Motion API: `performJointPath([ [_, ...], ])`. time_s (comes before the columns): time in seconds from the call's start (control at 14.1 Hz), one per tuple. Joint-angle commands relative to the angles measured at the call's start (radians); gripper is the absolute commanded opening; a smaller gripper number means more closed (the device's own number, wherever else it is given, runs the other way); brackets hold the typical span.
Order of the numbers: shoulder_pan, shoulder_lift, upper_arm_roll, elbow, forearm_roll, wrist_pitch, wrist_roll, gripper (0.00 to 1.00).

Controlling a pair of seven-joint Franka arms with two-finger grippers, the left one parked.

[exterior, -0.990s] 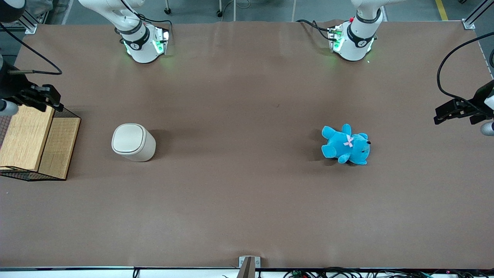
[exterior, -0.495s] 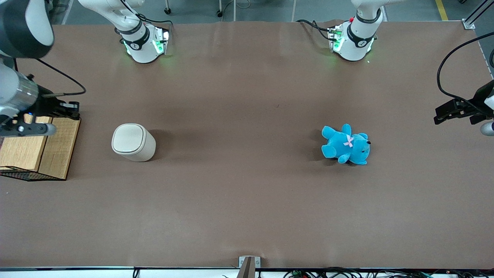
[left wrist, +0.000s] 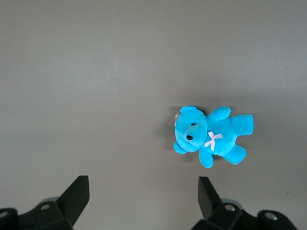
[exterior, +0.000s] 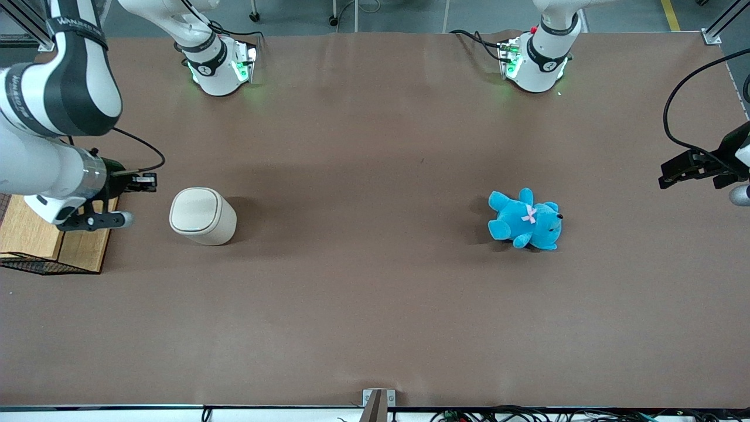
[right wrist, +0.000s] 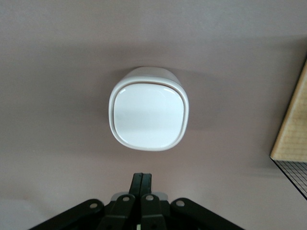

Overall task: Open trash can with right arm
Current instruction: 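Lower the right gripper toward the white trash can's lid edge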

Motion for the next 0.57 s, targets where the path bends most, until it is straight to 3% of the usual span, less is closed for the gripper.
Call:
performJointPath([
  [0.0,0.024,-0.017,0.001,-0.085,0.013,0.088,0.013,0.0],
  [0.49,0.05,0.055,0.002,-0.099,0.016,0.167,0.032,0.0],
])
